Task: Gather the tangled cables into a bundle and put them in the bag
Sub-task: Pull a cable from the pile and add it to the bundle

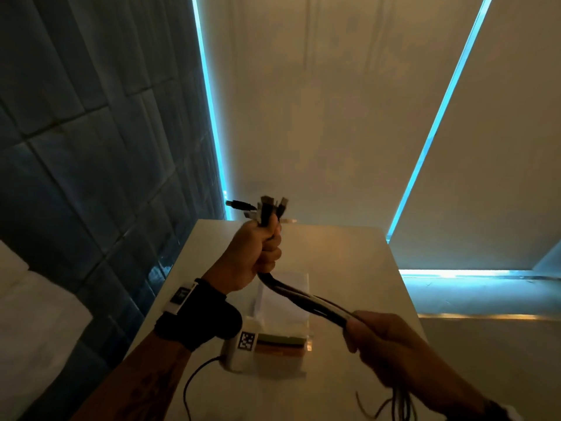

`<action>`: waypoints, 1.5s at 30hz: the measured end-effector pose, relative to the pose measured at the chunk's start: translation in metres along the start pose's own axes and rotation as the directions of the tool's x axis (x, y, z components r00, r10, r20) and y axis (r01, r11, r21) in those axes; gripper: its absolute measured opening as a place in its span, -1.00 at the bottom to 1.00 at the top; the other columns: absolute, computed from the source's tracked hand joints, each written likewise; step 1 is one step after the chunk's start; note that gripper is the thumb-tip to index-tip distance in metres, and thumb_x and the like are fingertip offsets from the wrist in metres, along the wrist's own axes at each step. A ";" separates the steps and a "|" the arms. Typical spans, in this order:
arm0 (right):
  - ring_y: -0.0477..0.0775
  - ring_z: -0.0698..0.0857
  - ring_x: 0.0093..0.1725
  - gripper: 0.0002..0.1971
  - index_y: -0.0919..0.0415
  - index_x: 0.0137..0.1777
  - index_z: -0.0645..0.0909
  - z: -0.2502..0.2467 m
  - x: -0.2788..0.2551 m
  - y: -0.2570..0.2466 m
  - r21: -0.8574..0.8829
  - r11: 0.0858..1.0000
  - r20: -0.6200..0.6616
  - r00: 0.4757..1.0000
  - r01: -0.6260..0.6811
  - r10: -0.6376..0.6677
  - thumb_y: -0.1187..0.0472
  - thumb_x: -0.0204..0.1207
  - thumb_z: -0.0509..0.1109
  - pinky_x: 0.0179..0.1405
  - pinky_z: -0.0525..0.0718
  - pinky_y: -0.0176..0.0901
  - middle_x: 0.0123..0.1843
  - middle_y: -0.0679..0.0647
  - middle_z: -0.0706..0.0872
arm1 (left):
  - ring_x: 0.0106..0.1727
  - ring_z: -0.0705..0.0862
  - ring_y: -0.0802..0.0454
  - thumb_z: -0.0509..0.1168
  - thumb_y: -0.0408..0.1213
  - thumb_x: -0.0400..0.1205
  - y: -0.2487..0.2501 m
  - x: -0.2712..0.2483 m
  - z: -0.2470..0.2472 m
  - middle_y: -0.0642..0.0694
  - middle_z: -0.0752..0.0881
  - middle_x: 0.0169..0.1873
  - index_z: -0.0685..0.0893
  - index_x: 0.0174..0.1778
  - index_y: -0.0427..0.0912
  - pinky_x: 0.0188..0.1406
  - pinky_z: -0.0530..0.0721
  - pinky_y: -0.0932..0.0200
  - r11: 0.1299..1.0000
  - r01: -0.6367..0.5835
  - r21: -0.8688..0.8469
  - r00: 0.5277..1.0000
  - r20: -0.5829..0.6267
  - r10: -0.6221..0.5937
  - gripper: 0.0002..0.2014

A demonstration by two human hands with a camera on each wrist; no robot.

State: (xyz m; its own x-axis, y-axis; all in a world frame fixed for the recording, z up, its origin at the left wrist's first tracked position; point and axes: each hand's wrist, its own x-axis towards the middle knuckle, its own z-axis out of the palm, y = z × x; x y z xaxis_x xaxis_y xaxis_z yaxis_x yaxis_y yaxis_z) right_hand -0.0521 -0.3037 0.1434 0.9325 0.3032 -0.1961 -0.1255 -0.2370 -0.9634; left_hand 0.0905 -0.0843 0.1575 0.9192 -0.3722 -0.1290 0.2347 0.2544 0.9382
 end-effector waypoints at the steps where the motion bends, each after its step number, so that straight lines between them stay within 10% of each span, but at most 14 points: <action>1: -0.09 0.26 -0.60 -0.60 0.07 -0.37 0.58 -0.005 -0.003 -0.009 -0.068 0.996 -0.037 0.998 0.049 -0.051 -0.28 0.39 0.31 -0.62 0.26 -0.30 -0.59 -0.11 0.31 | -0.68 0.15 0.19 0.07 -0.12 0.74 -0.006 -0.004 0.003 0.06 0.21 -0.62 0.39 -0.36 -0.09 -0.72 0.12 0.38 0.998 0.015 0.064 1.000 0.016 -0.016 -0.67; 9: -0.19 0.43 -0.62 -0.67 0.19 -0.41 0.54 -0.036 0.019 -0.059 -0.420 0.866 -0.186 0.907 0.273 -0.377 0.24 0.63 0.29 -0.57 0.36 -0.49 -0.65 -0.15 0.46 | -0.56 0.29 0.16 0.20 0.05 0.64 -0.028 -0.047 0.041 0.03 0.36 -0.52 0.54 -0.25 -0.23 -0.56 0.32 0.32 0.970 0.066 0.236 0.952 0.276 -0.132 -0.63; 13: -0.20 0.49 -0.58 -0.65 0.03 -0.43 0.53 -0.034 0.039 -0.061 -0.490 0.816 -0.168 0.885 0.307 -0.434 0.26 0.63 0.30 -0.54 0.39 -0.49 -0.59 -0.21 0.53 | -0.56 0.30 0.19 0.23 -0.04 0.61 -0.026 -0.062 0.043 0.13 0.39 -0.54 0.59 0.00 -0.30 -0.57 0.28 0.33 0.948 0.025 0.316 0.911 0.384 -0.152 -0.66; 17: -0.24 0.53 -0.54 -0.67 -0.01 -0.39 0.56 -0.030 0.055 -0.058 -0.528 0.784 -0.110 0.889 0.326 -0.444 0.21 0.63 0.31 -0.50 0.41 -0.50 -0.55 -0.28 0.57 | -0.43 0.58 0.34 0.28 -0.29 0.67 -0.031 -0.066 0.045 0.25 0.65 -0.49 0.67 -0.17 -0.14 -0.29 0.54 0.46 0.927 0.009 0.375 0.921 0.358 -0.154 -0.88; 20: -0.25 0.55 -0.52 -0.68 -0.09 -0.36 0.57 -0.028 0.062 -0.056 -0.531 0.776 -0.044 0.903 0.341 -0.428 0.20 0.65 0.30 -0.50 0.42 -0.50 -0.53 -0.31 0.58 | -0.32 0.57 0.16 0.36 -0.15 0.55 -0.035 -0.067 0.040 0.11 0.65 -0.40 0.69 -0.36 -0.03 0.03 0.63 0.02 0.936 0.110 0.334 0.920 0.322 -0.223 -0.83; 28: -0.20 0.41 -0.60 -0.68 0.09 -0.37 0.53 -0.031 0.069 -0.051 -0.462 0.816 0.059 0.930 0.347 -0.362 0.11 0.65 0.26 -0.55 0.36 -0.47 -0.60 -0.18 0.46 | -0.33 0.61 0.04 0.19 -0.31 0.56 -0.042 -0.066 0.040 -0.05 0.67 -0.38 0.60 -0.36 -0.11 -0.14 0.56 0.05 0.966 0.236 0.109 0.892 0.371 -0.259 -0.82; 34: -0.09 0.29 -0.61 -0.59 0.04 -0.43 0.52 -0.046 0.069 -0.032 -0.238 0.923 0.095 0.953 0.303 -0.288 -0.19 0.55 0.33 -0.62 0.32 -0.27 -0.57 -0.06 0.35 | -0.64 0.12 0.11 0.23 -0.03 0.58 -0.046 -0.070 0.053 0.06 0.23 -0.66 0.32 -0.55 -0.02 -0.31 -0.12 0.00 0.959 0.283 0.026 0.910 0.308 -0.277 -0.60; 45: -0.06 0.14 -0.58 -0.37 0.23 -0.39 0.45 -0.053 0.056 0.030 0.230 0.958 0.022 0.983 0.171 -0.180 -0.38 0.29 0.48 -0.59 0.21 -0.30 -0.51 0.05 0.22 | -0.68 0.18 0.16 0.53 -0.21 0.34 -0.040 -0.063 0.037 0.06 0.25 -0.65 0.62 -0.33 -0.06 -0.62 0.10 0.26 0.976 0.171 -0.135 0.977 0.150 -0.151 -0.81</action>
State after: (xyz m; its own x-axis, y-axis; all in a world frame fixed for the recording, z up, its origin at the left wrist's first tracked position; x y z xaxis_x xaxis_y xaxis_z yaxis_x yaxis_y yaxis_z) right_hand 0.0142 -0.3428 0.1137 0.9322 0.3612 -0.0230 -0.0388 0.0366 -0.9986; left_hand 0.0115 -0.1036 0.1402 0.8154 -0.5358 -0.2192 0.4289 0.3048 0.8504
